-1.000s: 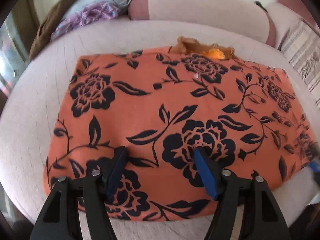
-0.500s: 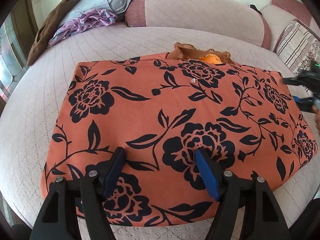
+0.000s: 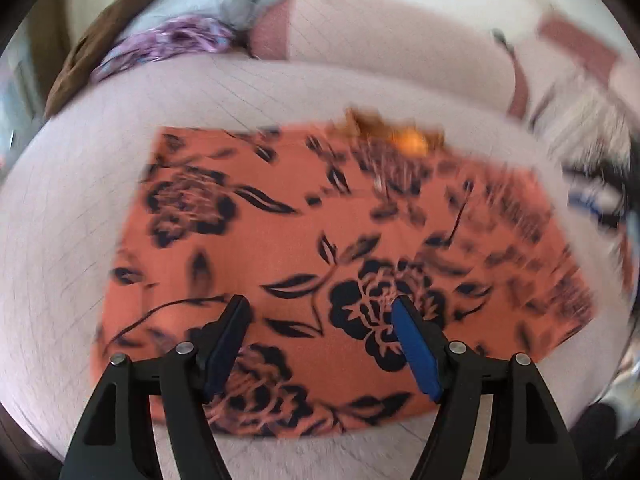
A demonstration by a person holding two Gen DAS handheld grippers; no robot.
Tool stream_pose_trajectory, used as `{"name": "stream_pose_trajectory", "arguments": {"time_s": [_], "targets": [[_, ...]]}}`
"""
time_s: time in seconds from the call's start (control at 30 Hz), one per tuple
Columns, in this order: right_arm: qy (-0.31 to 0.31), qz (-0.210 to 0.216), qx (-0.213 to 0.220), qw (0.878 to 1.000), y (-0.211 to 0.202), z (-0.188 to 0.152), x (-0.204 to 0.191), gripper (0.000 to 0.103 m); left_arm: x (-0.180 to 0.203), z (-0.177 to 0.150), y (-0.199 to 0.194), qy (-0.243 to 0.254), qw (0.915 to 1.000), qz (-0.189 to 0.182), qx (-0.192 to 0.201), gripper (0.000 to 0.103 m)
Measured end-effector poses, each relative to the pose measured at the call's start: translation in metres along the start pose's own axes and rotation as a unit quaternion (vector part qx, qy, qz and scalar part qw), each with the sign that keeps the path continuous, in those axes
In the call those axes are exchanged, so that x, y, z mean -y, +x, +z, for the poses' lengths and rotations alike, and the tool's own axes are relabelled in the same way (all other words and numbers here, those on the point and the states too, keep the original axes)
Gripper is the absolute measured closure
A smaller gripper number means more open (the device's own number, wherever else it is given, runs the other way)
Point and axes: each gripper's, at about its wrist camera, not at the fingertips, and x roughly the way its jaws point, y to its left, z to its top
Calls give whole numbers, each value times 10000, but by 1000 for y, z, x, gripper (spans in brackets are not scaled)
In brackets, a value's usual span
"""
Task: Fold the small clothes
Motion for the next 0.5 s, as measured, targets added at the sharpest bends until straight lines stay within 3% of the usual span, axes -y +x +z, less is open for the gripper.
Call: {"name": "stream_pose_trajectory", "arguments": {"time_s": [0.13,0.2,0.23,0.27,0.4,0.47,0.5], "targets": [[-550,818,33,9951,-52,-60,-38,34,-44,-16,-52,-553,9967,102,590,29],[-821,1065,-107,9909,-59,-97,-52,34,-68,-27,-45,-774,9956,372,382,30],[-897,1108,-179,9896,-58,-114,-57,34,-82,-33,-27,-881,9944,575,-83,60],[-953,1103,-256,9890,-53,-127,-59,34,-95,-40,-10,-1034,9908,706,-509,66],[-607,695,-845,9921,-13,-158,-43,34,-108,-37,-34,-1252,9913,243,-316,66],[-331,852,-703,9933,-16,-161,-34,34,-112,-30,-53,-1289,9916,60,-6,63],[-280,869,-702,9933,-17,-160,-33,34,-115,-26,-58,-1320,9912,29,85,55]]}}
